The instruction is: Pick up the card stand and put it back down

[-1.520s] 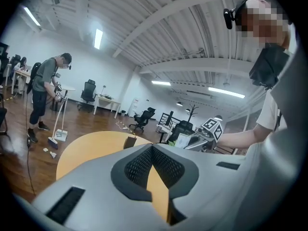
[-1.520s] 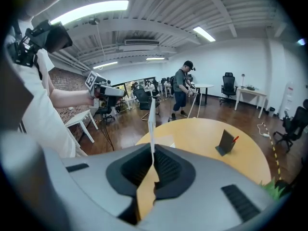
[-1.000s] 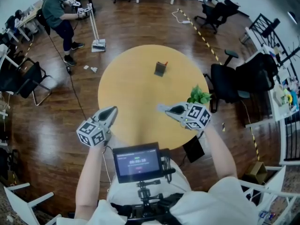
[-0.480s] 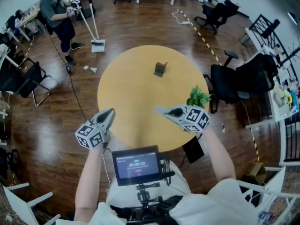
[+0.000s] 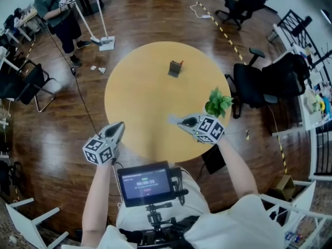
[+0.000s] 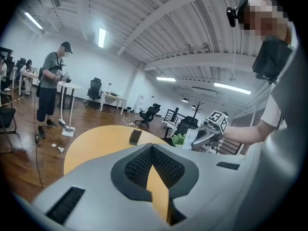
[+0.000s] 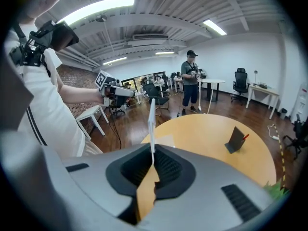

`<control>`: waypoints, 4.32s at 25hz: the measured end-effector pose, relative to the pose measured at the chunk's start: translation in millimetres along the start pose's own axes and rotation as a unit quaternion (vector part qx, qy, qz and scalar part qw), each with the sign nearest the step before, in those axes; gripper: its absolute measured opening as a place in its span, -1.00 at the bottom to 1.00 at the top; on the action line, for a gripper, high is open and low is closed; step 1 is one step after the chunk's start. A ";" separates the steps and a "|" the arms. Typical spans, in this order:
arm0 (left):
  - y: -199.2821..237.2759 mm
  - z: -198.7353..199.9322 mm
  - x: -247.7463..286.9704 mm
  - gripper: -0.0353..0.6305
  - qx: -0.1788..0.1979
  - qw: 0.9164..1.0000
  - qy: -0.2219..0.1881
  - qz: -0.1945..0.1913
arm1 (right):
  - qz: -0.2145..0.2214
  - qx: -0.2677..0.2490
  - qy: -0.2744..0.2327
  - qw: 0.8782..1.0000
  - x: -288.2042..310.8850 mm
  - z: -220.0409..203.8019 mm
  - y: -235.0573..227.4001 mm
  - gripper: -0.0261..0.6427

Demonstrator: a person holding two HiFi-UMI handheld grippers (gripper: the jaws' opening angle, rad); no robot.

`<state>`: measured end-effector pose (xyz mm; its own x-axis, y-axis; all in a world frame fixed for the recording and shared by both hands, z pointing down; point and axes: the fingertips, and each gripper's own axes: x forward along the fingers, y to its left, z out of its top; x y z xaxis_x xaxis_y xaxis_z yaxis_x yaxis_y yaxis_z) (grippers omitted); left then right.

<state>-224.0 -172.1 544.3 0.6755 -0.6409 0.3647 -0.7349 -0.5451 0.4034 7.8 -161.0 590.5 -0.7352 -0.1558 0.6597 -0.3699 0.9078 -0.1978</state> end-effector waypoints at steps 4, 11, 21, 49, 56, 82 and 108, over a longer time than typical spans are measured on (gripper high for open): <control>-1.4 -15.6 1.1 -0.91 -0.001 1.000 0.018 0.014 | 0.004 0.006 0.006 1.000 11.8 -16.2 -4.2 -0.83; -2.8 -37.6 3.1 -0.91 -0.011 0.998 0.039 0.038 | 0.002 0.014 0.014 1.000 32.9 -45.0 -21.8 -0.83; -3.3 -60.3 11.0 -0.91 -0.014 0.996 0.069 0.057 | 0.001 0.040 0.020 0.999 67.7 -82.1 -45.8 -0.83; -8.8 -84.3 30.3 -0.91 -0.017 0.992 0.118 0.050 | 0.020 0.082 0.061 0.995 161.5 -178.4 -59.5 -0.83; -8.9 -95.8 31.8 -0.91 -0.024 0.990 0.128 0.051 | 0.015 0.087 0.072 0.993 183.1 -200.3 -66.7 -0.83; -5.4 -113.0 17.0 -0.91 -0.038 0.984 0.159 0.068 | 0.021 0.108 0.088 0.990 225.1 -242.5 -82.8 -0.78; -33.5 -114.9 23.1 -0.91 -0.032 0.988 0.133 0.069 | -0.110 0.187 -0.122 0.969 69.2 -207.2 -103.4 -0.33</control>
<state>-176.9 -106.6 635.7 0.5669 -0.5381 0.6238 -0.8218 -0.4214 0.3835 112.8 -185.0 806.8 -0.7103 -0.4580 0.5345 -0.6794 0.6446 -0.3506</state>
